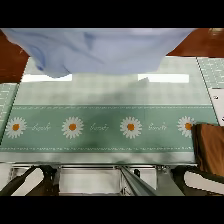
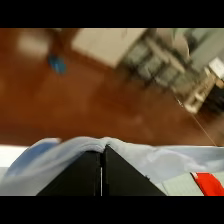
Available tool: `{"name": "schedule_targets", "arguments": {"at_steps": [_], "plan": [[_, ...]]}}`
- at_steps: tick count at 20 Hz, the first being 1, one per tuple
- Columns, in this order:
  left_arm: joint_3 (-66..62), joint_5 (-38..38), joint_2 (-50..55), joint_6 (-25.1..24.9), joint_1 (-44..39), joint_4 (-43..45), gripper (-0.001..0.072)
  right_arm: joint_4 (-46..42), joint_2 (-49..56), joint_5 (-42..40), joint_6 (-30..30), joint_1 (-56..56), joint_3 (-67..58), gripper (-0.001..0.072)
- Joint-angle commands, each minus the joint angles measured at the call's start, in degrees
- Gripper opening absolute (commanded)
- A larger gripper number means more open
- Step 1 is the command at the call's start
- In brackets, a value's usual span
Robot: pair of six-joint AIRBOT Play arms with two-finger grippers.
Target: Fold the shirts.
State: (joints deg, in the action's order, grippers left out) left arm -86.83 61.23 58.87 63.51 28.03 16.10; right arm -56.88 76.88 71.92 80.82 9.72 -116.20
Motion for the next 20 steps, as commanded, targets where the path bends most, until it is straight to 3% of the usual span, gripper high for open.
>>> {"name": "schedule_targets", "arguments": {"at_steps": [1,5,7,11,15,18,20], "plan": [[-15.47,-1.77,-4.09,6.05,5.38,7.82,0.0017,-4.59,-10.19,-2.08,1.68,-0.07,-5.51,0.0021],[-18.16,7.37,-16.06,9.97,12.17,23.80,0.0017,-9.53,-25.00,1.25,4.92,-0.07,-0.20,0.0021],[-18.18,6.97,-22.14,14.88,11.02,36.30,0.0017,-11.85,-30.21,3.82,5.38,-0.07,1.25,0.0021],[-18.10,10.19,-27.89,17.44,-1.36,54.86,0.0016,-16.92,-35.45,13.22,5.81,-0.13,1.22,0.0021],[-12.31,11.96,-27.71,21.81,-14.78,72.15,0.0017,-17.77,-36.26,14.69,6.51,-0.13,3.37,0.0021],[-1.42,10.51,-25.27,22.34,-16.63,74.49,0.0017,-17.00,-36.22,15.12,6.69,-0.13,15.67,0.0021],[8.50,5.90,-22.71,22.75,-16.63,67.63,0.0017,-13.88,-35.89,12.20,5.75,-0.13,27.02,0.0021]]}}
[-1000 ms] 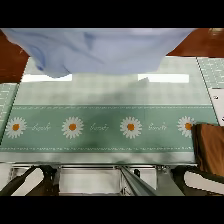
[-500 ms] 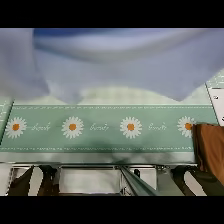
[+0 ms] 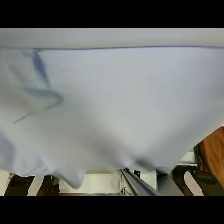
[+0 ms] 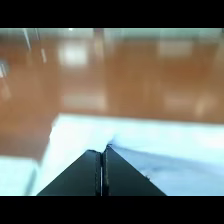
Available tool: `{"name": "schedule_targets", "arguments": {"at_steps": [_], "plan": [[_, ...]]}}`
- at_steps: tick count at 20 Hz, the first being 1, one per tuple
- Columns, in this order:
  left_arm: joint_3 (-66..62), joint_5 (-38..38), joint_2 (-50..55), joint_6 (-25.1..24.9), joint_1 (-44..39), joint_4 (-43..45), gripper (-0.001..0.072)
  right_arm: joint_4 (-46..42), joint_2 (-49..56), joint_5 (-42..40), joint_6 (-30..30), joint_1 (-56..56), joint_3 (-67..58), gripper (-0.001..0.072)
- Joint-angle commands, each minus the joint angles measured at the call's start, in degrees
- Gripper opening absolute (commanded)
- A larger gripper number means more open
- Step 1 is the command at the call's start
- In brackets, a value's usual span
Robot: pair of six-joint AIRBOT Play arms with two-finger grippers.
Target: Fold the shirts.
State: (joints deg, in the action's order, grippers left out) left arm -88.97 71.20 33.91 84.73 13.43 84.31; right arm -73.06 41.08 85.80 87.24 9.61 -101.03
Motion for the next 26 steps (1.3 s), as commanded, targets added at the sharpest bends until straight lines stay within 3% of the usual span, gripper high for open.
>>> {"name": "schedule_targets", "arguments": {"at_steps": [1,4,8,12,15,20,24,26], "plan": [[14.88,-7.30,3.87,1.53,-2.03,-4.09,0.0017,3.48,0.79,-4.85,-1.73,-0.02,16.90,0.0021],[22.10,-14.47,12.24,1.53,-2.03,-10.69,0.0017,5.35,8.79,-12.70,-3.93,-0.02,26.49,0.0021],[21.05,-20.90,27.04,1.57,-2.05,-15.21,0.0017,8.85,26.99,-23.41,-5.66,-0.02,26.80,0.0021],[19.47,-33.38,40.04,1.53,-2.12,-26.45,0.0017,14.97,45.83,-33.68,-4.33,-1.05,18.56,0.0021],[18.82,-37.90,46.93,1.53,-3.04,-32.24,0.0017,17.92,58.16,-32.24,-3.19,-2.36,7.43,0.0021],[18.80,-34.01,50.12,-0.17,-3.63,-32.94,0.0017,19.02,65.66,-25.79,-1.33,-2.16,-1.20,0.0022],[18.82,-19.47,47.30,-11.21,-0.09,-32.85,0.0017,18.23,63.69,-13.00,-4.98,0.09,-1.75,0.0022],[18.93,-11.26,48.26,-12.26,1.86,-30.56,0.0017,14.03,64.17,-6.49,-5.25,0.28,-1.62,0.0022]]}}
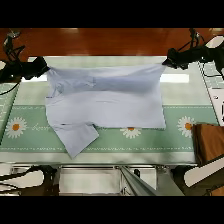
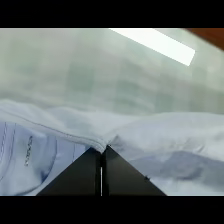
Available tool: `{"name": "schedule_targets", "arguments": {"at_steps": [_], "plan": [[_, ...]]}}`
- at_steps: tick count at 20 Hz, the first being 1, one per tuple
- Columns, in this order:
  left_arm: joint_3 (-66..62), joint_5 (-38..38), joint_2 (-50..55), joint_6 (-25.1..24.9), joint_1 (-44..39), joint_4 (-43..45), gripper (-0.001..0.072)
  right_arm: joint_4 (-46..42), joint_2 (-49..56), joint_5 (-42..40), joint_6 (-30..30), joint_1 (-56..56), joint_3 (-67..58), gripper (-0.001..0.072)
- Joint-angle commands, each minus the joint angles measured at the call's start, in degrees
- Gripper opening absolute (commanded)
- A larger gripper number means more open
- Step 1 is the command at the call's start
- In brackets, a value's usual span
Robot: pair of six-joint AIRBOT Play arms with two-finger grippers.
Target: Fold the shirts.
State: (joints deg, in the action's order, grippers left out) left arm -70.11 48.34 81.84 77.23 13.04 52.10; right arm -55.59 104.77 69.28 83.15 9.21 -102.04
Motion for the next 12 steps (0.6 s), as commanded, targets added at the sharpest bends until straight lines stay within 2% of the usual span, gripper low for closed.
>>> {"name": "schedule_targets", "arguments": {"at_steps": [1,3,9,10,11,12], "plan": [[0.46,13.70,0.98,-4.76,2.73,3.67,0.0017,-6.16,0.72,11.96,-1.14,0.48,-0.31,0.0022],[1.62,15.61,2.86,-4.74,3.13,5.18,0.0017,-9.92,1.33,13.77,-1.05,-0.02,0.63,0.0022],[1.77,16.46,8.09,-4.55,3.34,5.49,0.0018,-10.84,4.09,14.32,0.70,-0.90,3.37,0.0034],[1.75,16.48,8.44,-4.44,3.28,5.31,0.0134,-10.93,4.55,14.23,0.79,-1.33,3.37,0.0247],[1.70,16.81,8.37,-3.82,3.39,5.38,0.0537,-10.80,4.72,14.34,0.70,-1.90,3.37,0.0639],[0.96,18.47,8.33,-2.71,3.87,6.05,0.0701,-10.99,4.50,14.56,0.28,-2.12,3.26,0.0620]]}}
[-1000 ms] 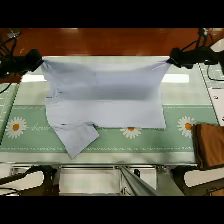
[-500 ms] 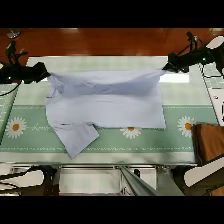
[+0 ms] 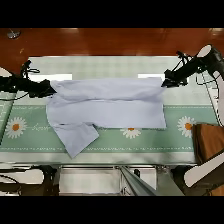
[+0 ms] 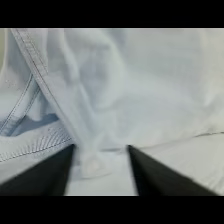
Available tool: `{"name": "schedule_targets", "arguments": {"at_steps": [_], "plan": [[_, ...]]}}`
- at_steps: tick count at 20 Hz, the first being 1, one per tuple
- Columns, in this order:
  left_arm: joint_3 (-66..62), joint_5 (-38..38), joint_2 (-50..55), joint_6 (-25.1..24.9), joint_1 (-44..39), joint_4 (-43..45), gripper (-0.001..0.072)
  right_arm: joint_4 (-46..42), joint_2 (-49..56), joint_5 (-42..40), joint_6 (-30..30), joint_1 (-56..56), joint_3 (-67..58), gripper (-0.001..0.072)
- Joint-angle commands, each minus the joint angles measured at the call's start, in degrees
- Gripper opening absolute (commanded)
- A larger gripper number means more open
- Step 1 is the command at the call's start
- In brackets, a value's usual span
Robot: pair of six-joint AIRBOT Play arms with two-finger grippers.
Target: Fold the shirts.
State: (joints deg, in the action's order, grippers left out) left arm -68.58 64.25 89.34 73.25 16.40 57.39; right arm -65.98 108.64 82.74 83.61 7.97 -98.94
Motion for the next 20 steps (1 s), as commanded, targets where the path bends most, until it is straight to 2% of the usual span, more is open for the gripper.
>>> {"name": "schedule_targets", "arguments": {"at_steps": [1,4,6,7,9,11,13,16,20], "plan": [[-2.14,5.68,0.83,3.10,1.36,2.23,0.0702,-0.66,0.07,1.60,-0.07,-0.66,0.09,0.0619],[-4.07,14.53,-1.33,5.70,5.29,6.45,0.0701,-2.99,-3.17,6.36,-0.07,2.80,0.59,0.0619],[-0.42,17.07,-5.33,6.05,8.55,9.62,0.0701,-6.99,-8.11,7.39,-0.44,6.01,6.78,0.0619],[3.13,17.27,-8.13,5.84,10.60,10.99,0.0701,-8.66,-11.65,5.55,0.48,8.20,12.79,0.0619],[12.24,16.59,-13.62,4.55,15.65,10.64,0.0701,-5.07,-19.54,-1.75,-1.01,12.37,26.51,0.0619],[23.19,13.92,-18.69,1.70,20.33,3.54,0.0701,3.26,-28.22,-10.67,-4.63,15.26,40.57,0.0619],[32.52,10.29,-22.53,-0.76,22.97,-2.40,0.0701,11.58,-35.28,-16.00,-8.94,16.72,51.30,0.0619],[41.51,4.07,-26.58,-0.63,22.84,-4.52,0.0701,16.46,-40.06,-15.63,-13.22,16.17,58.97,0.0619],[48.43,2.14,-26.80,-8.57,22.21,-15.74,0.0701,16.90,-40.24,-12.39,-13.46,16.22,60.57,0.0618]]}}
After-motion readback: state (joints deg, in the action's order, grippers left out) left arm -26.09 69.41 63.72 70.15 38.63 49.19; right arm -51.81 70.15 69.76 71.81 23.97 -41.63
